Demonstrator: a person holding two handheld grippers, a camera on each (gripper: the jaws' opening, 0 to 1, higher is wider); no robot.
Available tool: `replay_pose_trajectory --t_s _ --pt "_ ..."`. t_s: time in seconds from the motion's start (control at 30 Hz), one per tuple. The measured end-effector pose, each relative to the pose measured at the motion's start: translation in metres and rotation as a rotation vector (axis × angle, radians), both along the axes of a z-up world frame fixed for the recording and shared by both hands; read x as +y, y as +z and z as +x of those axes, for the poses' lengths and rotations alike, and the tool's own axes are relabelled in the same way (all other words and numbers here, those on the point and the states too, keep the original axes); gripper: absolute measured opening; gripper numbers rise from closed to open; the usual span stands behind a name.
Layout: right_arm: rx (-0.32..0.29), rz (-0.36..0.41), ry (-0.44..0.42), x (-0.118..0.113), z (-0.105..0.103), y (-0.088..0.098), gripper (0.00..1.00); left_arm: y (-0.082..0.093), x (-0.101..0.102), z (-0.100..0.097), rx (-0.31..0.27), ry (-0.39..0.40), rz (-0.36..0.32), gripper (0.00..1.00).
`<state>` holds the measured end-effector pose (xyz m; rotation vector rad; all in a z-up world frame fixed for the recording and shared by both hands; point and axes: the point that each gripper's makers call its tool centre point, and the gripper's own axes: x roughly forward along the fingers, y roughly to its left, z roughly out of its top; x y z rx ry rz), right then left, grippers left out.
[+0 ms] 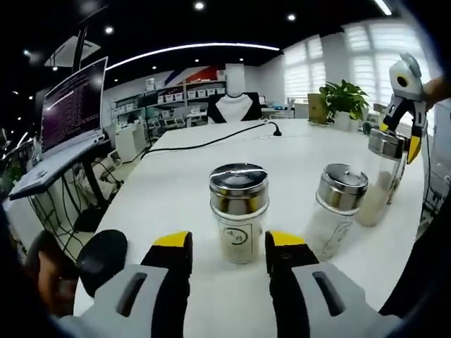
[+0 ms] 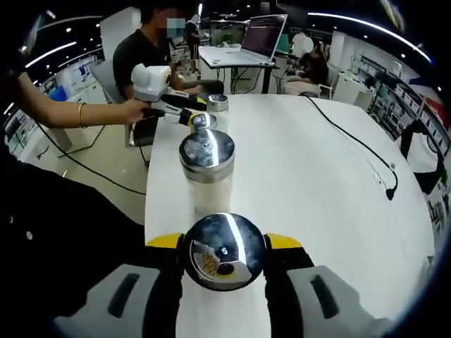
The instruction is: Rotate the seasoning bottle until the label or dispensing opening points toward the visible target arrow and the bottle remains upright within the marked orientation range
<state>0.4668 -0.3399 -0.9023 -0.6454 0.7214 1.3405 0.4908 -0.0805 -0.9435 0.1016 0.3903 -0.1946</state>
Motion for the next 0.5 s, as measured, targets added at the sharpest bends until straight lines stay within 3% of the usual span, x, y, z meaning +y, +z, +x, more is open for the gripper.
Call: replay_pose_trajectory --t_s 0.1,0.23,0.33,0.4,0.5 --pt "0.008 0.012 -0.017 0.001 0.001 0.004 0.41 0.000 -0.007 0.005 -0.031 -0.019 0.004 0.45" --pt "0.006 0.024 -0.032 0.003 0.002 0.010 0.42 -0.015 -0.014 0.008 0.000 -0.023 0.002 0.44" --pt "0.003 0.031 -0.042 0.004 0.002 0.013 0.42 -0.020 -0.011 0.010 0.004 -0.001 -0.027 0.43" --pt "0.005 0.028 -0.045 0.003 0.002 0.013 0.42 -0.020 -0.012 0.012 -0.006 -0.005 -0.081 0.42" --pt "0.002 0.023 -0.047 0.002 0.003 0.014 0.42 -0.023 -0.005 0.014 -0.006 0.006 -0.061 0.39"
